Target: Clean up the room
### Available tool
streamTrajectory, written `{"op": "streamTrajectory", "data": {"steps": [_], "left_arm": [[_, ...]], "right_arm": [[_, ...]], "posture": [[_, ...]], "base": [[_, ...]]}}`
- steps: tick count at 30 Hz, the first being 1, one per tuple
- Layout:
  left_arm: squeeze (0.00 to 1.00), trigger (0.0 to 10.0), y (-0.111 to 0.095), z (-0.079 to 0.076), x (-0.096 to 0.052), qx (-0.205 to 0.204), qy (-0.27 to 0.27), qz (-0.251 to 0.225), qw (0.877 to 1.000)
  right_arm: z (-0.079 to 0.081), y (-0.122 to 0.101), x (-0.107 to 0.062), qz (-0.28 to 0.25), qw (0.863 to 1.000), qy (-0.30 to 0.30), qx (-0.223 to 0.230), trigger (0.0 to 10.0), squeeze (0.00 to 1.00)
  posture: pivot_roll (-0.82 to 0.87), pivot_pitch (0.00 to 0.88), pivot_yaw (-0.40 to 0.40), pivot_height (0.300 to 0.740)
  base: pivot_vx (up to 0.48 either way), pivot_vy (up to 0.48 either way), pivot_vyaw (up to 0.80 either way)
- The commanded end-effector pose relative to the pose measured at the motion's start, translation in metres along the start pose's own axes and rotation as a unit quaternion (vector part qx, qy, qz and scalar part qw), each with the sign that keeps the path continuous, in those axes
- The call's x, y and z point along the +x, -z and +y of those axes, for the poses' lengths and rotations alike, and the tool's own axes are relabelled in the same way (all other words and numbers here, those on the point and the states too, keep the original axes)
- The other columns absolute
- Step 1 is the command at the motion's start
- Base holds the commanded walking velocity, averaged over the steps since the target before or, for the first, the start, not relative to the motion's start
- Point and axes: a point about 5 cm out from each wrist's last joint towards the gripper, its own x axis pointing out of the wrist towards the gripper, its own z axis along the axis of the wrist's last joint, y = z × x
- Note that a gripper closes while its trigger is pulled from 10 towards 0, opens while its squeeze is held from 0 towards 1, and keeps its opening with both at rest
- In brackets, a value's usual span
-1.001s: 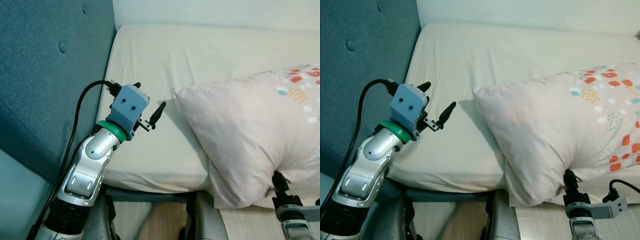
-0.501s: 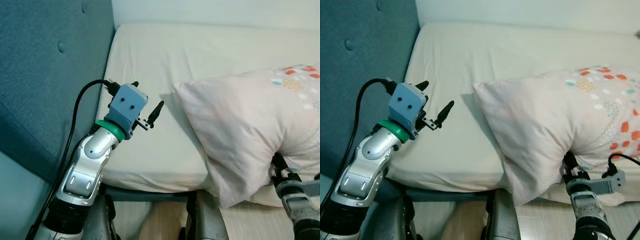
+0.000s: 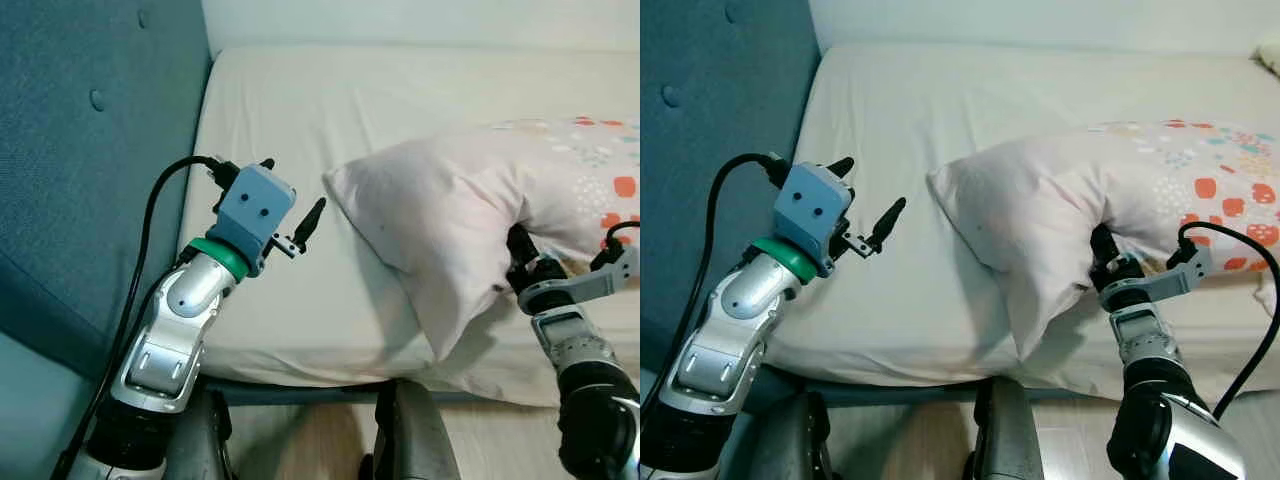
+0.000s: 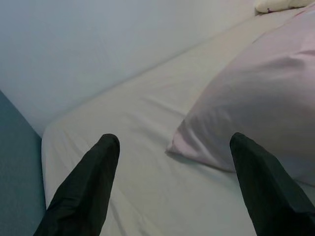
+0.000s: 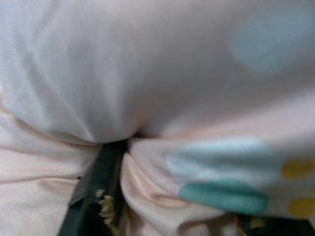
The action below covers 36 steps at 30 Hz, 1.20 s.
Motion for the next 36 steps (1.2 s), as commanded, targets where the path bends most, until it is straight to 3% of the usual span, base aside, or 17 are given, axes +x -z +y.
{"op": "streamTrajectory", "data": {"steps": [1,17,18,19,20,21,22,24,25,26,28,29,30,31,33,35,36], "left_arm": [[0.0,10.0,0.003,-0.002,-0.002,-0.004,0.003,0.008,1.0],[0.0,10.0,0.004,-0.007,0.0,-0.01,0.003,0.009,1.0],[0.0,10.0,0.004,-0.007,0.001,-0.009,0.004,0.009,1.0],[0.0,10.0,0.004,-0.007,0.001,-0.008,0.004,0.008,1.0],[0.0,10.0,0.004,-0.007,0.001,-0.008,0.004,0.008,1.0],[0.0,10.0,0.004,-0.007,0.001,-0.007,0.004,0.008,1.0],[0.0,10.0,0.004,-0.007,0.001,-0.007,0.004,0.008,1.0],[0.0,10.0,0.003,-0.006,0.002,-0.007,0.003,0.007,1.0],[0.0,10.0,0.002,-0.004,0.002,-0.006,0.001,0.004,1.0],[0.0,10.0,0.002,-0.004,0.002,-0.006,0.001,0.004,1.0],[0.0,10.0,-0.005,0.004,0.005,0.0,-0.005,-0.01,1.0],[0.0,10.0,-0.005,0.004,0.005,0.0,-0.005,-0.01,1.0],[0.0,10.0,-0.016,0.016,0.006,0.006,-0.009,-0.029,1.0],[0.0,10.0,-0.022,0.021,0.007,0.007,-0.01,-0.039,0.999],[0.0,10.0,-0.022,0.021,0.007,0.007,-0.01,-0.039,0.999],[0.0,10.0,-0.036,0.03,0.007,-0.003,-0.007,-0.061,0.998],[0.0,10.0,-0.036,0.03,0.007,-0.003,-0.007,-0.061,0.998]], "right_arm": [[0.01,-0.011,0.006,-0.024,0.999,-0.032,-0.011,0.0,0.0],[-0.009,-0.051,-0.01,-0.113,0.992,0.023,-0.058,0.0,0.0],[-0.012,-0.059,-0.013,-0.129,0.988,0.035,-0.079,0.0,0.0],[-0.012,-0.077,-0.018,-0.152,0.977,0.056,-0.136,0.0,0.0],[-0.012,-0.077,-0.018,-0.152,0.977,0.056,-0.136,0.0,0.0],[-0.01,-0.092,-0.02,-0.167,0.965,0.069,-0.19,0.0,0.0],[-0.01,-0.092,-0.02,-0.167,0.965,0.069,-0.19,0.0,0.0],[-0.006,-0.104,-0.021,-0.175,0.952,0.079,-0.239,0.0,0.0],[0.001,-0.116,-0.018,-0.157,0.931,0.084,-0.319,0.0,0.0],[0.001,-0.116,-0.018,-0.157,0.931,0.084,-0.319,0.0,0.0],[0.025,-0.137,-0.004,-0.09,0.885,0.061,-0.453,0.0,0.0],[0.025,-0.137,-0.004,-0.09,0.885,0.061,-0.453,0.0,0.0],[0.049,-0.148,0.009,-0.024,0.836,0.022,-0.547,0.0,0.0],[0.058,-0.149,0.014,-0.002,0.817,0.003,-0.577,0.0,0.0],[0.058,-0.149,0.014,-0.002,0.817,0.003,-0.577,0.0,0.0],[0.077,-0.149,0.024,0.019,0.783,-0.032,-0.621,0.0,0.0],[0.077,-0.149,0.024,0.019,0.783,-0.032,-0.621,0.0,0.0]], "posture": [[0.18,0.149,0.014,0.545],[0.16,0.151,0.012,0.545],[0.16,0.151,0.012,0.545],[0.15,0.155,0.012,0.545],[0.15,0.155,0.012,0.545],[0.15,0.155,0.012,0.545],[0.15,0.155,0.012,0.545],[0.15,0.155,0.012,0.545],[0.15,0.155,0.012,0.545],[0.15,0.155,0.012,0.545],[0.12,0.151,0.001,0.545],[0.12,0.151,0.001,0.545],[0.11,0.148,-0.007,0.545],[0.11,0.148,-0.007,0.545],[0.11,0.148,-0.007,0.545],[0.11,0.148,-0.007,0.545],[0.11,0.148,-0.007,0.545]], "base": [[0.0,0.0,0.0],[0.0,0.0,0.0],[0.0,0.0,0.0],[0.0,0.0,0.0],[0.0,0.0,0.0],[0.0,0.0,0.0],[0.0,0.0,0.0],[0.0,0.0,0.0],[0.0,0.0,0.0],[0.0,0.0,0.0],[0.0,0.0,0.0],[0.0,0.0,0.0],[0.0,0.0,0.0],[0.0,0.0,0.0],[0.0,0.0,0.0],[0.0,0.0,0.0],[0.0,0.0,0.0]]}}
